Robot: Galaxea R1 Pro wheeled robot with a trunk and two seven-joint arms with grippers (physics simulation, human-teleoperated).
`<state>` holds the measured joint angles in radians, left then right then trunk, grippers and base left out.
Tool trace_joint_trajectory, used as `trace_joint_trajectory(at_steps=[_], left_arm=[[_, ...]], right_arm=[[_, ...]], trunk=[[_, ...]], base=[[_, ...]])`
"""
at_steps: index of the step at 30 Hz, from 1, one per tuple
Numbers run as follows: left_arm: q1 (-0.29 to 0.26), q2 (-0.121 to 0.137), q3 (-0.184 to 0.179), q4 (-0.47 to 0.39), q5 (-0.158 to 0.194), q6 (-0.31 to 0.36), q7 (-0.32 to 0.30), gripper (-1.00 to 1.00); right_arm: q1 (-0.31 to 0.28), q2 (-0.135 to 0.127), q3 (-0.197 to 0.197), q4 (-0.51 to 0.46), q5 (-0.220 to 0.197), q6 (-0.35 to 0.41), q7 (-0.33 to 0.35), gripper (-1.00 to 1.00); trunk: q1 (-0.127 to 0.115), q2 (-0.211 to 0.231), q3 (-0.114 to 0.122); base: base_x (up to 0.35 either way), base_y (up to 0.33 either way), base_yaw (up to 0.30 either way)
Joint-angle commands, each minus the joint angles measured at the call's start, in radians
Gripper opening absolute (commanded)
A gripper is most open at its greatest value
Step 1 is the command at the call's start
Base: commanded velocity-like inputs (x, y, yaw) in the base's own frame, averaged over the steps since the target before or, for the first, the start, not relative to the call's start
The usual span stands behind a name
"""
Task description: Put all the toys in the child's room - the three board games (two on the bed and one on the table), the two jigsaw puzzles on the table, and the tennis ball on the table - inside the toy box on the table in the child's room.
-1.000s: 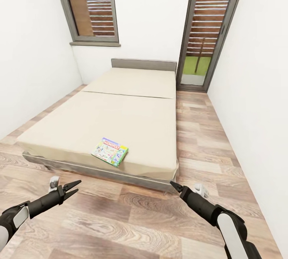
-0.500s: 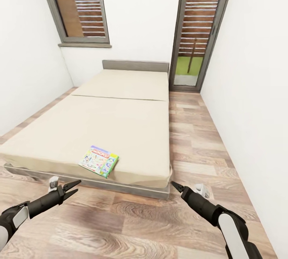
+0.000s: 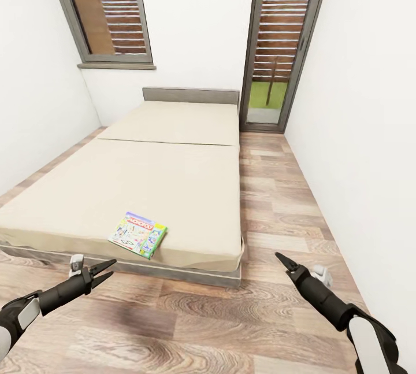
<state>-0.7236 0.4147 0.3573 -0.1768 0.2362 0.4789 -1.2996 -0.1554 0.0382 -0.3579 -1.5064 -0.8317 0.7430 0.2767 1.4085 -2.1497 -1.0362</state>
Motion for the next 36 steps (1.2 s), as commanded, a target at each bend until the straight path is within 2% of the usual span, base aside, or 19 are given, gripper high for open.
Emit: trace_joint_trajectory(at_steps=[1,5,16,28,36], left_arm=[[0.0,0.0,-0.005,0.0,0.007,0.01,-0.003,1.0],[0.0,-0.001,-0.005,0.0,0.007,0.01,-0.003,1.0],[0.0,-0.003,-0.005,0.0,0.007,0.011,-0.004,1.0],[0.0,-0.004,-0.005,0.0,0.007,0.01,-0.003,1.0],[0.0,-0.004,-0.005,0.0,0.008,0.009,-0.004,1.0]], right_arm=[[0.0,0.001,-0.008,0.0,0.001,0.007,0.008,1.0],[0.001,0.001,-0.027,0.009,0.0,0.007,0.021,1.0],[0.002,0.0,-0.045,0.041,-0.001,0.007,0.025,1.0],[0.002,-0.001,-0.049,0.049,-0.001,0.006,0.026,1.0],[0.002,0.0,-0.049,0.05,0.0,0.006,0.026,1.0]], trunk=[[0.0,0.0,-0.001],[0.0,0.0,-0.001],[0.0,0.0,-0.001],[0.0,0.0,-0.001],[0.0,0.0,-0.001]], base=[[0.0,0.0,-0.002],[0.0,0.0,0.0],[0.012,0.005,0.0],[0.01,0.001,0.0],[0.145,-0.077,0.0]])
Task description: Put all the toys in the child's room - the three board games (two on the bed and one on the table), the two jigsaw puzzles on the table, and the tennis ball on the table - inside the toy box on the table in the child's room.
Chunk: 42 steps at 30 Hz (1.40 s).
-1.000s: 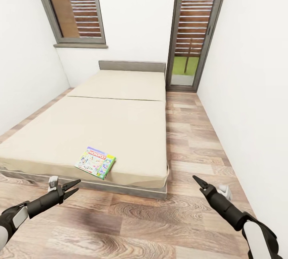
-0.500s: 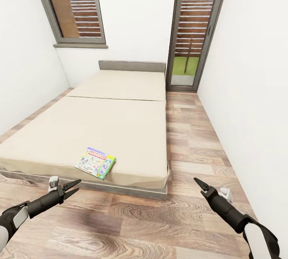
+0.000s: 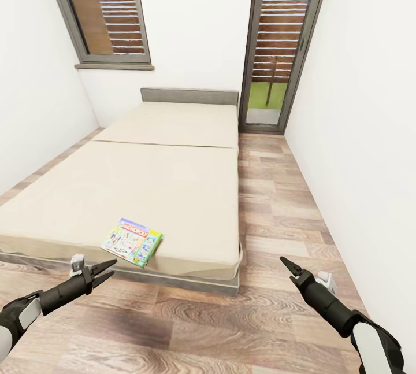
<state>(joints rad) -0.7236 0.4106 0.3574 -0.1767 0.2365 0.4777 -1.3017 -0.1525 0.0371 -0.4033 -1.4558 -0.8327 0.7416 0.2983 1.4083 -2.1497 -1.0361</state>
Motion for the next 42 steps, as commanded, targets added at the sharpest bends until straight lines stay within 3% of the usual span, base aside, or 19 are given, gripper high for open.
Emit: trace_joint_trajectory(at_steps=[1,24,34,42], left_arm=[[0.0,0.0,-0.005,0.0,0.007,0.01,-0.002,1.0],[0.0,0.0,-0.005,0.0,0.007,0.01,-0.003,1.0],[0.0,0.0,-0.005,0.0,0.006,0.011,-0.042,1.0],[0.0,0.0,-0.005,0.0,0.006,0.012,-0.047,1.0]], right_arm=[[-0.001,0.001,-0.003,0.0,0.001,0.007,0.004,1.0],[-0.001,0.001,-0.003,0.0,0.001,0.005,0.004,1.0],[-0.001,0.001,-0.003,0.0,0.001,0.005,0.004,1.0],[-0.001,0.001,-0.003,0.0,0.001,0.005,0.004,1.0]], trunk=[[0.0,0.0,-0.001],[0.0,0.0,-0.001],[0.0,0.0,-0.001],[0.027,-0.049,-0.023]], base=[[0.085,-0.032,0.0],[0.017,-0.005,0.0],[0.006,-0.001,0.0],[0.0,0.0,0.0]])
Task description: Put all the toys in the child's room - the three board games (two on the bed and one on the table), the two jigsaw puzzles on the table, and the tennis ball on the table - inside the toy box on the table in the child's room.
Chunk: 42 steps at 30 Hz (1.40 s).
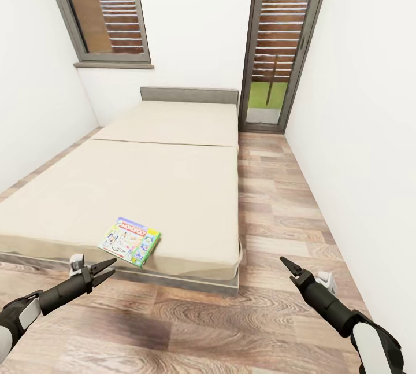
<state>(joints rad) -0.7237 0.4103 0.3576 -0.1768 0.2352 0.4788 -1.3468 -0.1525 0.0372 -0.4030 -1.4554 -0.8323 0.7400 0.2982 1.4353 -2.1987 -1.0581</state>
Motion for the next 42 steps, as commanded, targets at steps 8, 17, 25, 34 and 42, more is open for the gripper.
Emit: trace_joint_trajectory(at_steps=[8,17,25,34,42], left_arm=[[0.0,0.001,-0.005,0.0,0.008,0.012,-0.003,1.0],[0.001,-0.022,-0.007,0.0,0.007,0.011,-0.003,1.0],[0.001,-0.036,-0.007,0.0,0.007,0.011,-0.005,1.0],[0.001,-0.037,-0.007,0.0,0.007,0.011,-0.006,1.0],[0.001,-0.038,-0.006,0.0,0.007,0.011,-0.006,1.0]], right_arm=[[-0.001,0.001,-0.002,0.0,0.003,0.003,0.004,1.0],[-0.001,0.016,-0.004,0.016,0.01,0.002,0.0,1.0],[-0.001,0.003,-0.004,0.051,0.011,-0.001,0.001,1.0],[-0.001,0.001,-0.004,0.068,0.013,-0.002,0.001,1.0],[-0.001,0.001,-0.002,0.069,0.012,-0.002,0.001,1.0]], trunk=[[0.0,0.0,-0.001],[0.0,0.0,-0.001],[0.0,0.0,-0.001],[0.0,0.0,-0.001],[0.0,0.0,-0.001]], base=[[0.0,0.0,0.0],[0.002,-0.026,0.0],[0.0,-0.012,0.0],[0.0,-0.007,0.0],[0.027,-0.06,0.0]])
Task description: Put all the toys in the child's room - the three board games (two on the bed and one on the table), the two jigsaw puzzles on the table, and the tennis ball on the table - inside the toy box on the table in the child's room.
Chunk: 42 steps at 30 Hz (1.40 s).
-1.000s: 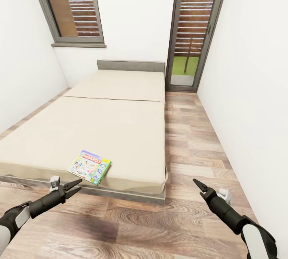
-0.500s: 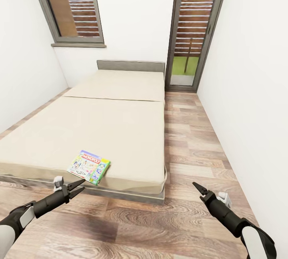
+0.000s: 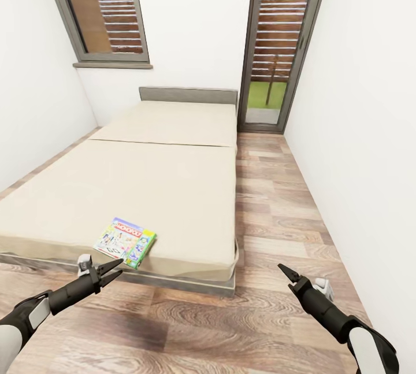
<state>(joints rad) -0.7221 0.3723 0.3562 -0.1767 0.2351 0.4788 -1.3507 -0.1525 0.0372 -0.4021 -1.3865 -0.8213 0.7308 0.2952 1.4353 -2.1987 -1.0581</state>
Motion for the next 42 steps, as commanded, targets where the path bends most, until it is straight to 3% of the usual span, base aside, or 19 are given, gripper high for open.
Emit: trace_joint_trajectory(at_steps=[1,42], left_arm=[[0.0,0.0,-0.005,0.0,0.007,0.01,-0.002,1.0],[0.0,-0.001,-0.006,0.0,0.007,0.011,-0.001,1.0]], right_arm=[[-0.001,0.001,-0.003,0.0,0.001,0.007,0.004,1.0],[-0.001,0.001,0.0,0.0,-0.001,0.007,0.004,1.0]], trunk=[[0.0,0.0,-0.001],[0.0,0.0,-0.001]], base=[[0.009,-0.017,0.0],[0.036,-0.001,0.0]])
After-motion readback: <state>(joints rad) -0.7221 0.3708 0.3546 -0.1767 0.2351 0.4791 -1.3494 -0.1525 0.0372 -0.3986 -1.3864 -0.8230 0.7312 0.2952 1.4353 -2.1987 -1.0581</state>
